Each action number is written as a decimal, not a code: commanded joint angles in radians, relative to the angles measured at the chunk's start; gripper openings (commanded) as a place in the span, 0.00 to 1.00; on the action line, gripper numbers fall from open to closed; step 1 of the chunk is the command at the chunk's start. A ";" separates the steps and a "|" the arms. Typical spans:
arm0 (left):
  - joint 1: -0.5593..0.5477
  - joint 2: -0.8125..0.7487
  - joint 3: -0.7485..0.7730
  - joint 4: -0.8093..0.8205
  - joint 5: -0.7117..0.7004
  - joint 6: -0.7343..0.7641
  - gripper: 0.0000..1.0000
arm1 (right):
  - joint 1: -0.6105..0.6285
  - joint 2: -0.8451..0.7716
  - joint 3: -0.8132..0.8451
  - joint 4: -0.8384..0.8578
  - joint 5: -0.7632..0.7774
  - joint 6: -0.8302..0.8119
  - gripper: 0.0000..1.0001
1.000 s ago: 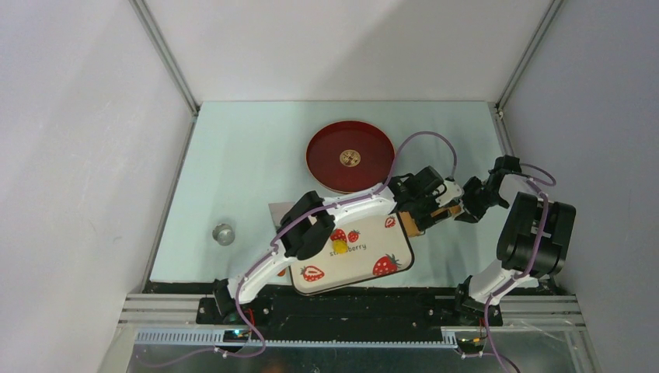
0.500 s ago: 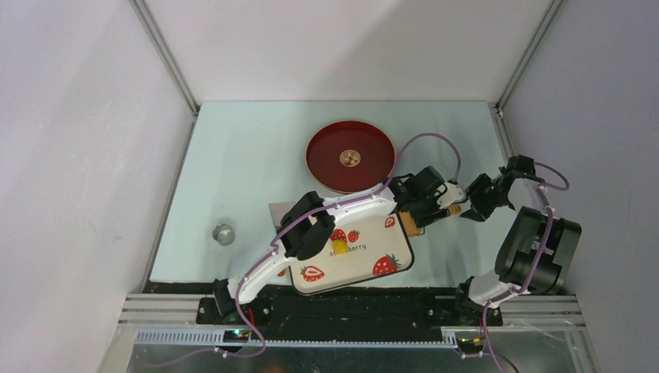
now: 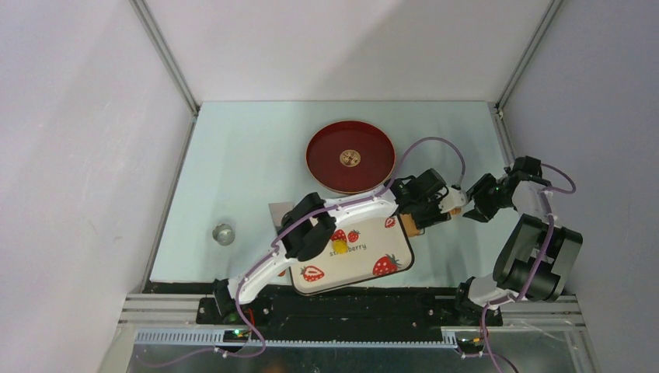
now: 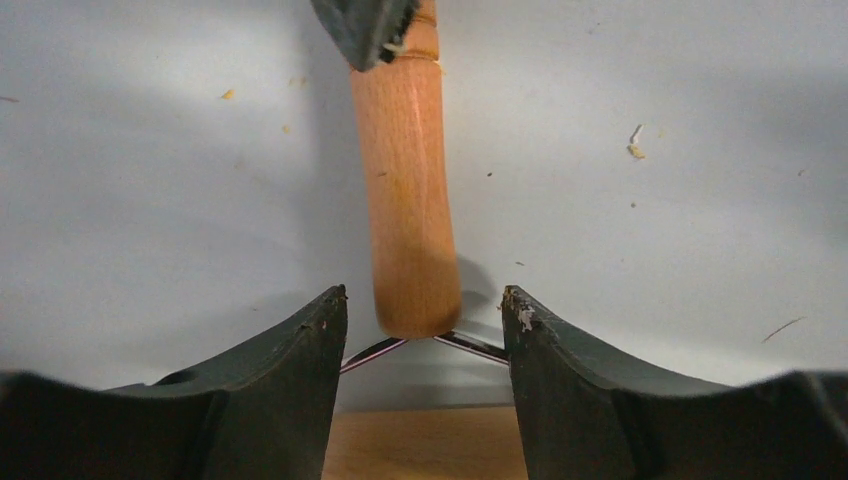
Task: Roll out the dumpling wrappers from the dough
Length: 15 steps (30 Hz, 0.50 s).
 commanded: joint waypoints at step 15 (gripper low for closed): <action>-0.005 0.009 0.027 -0.037 0.008 0.087 0.01 | -0.041 -0.116 0.020 -0.052 -0.035 0.007 0.54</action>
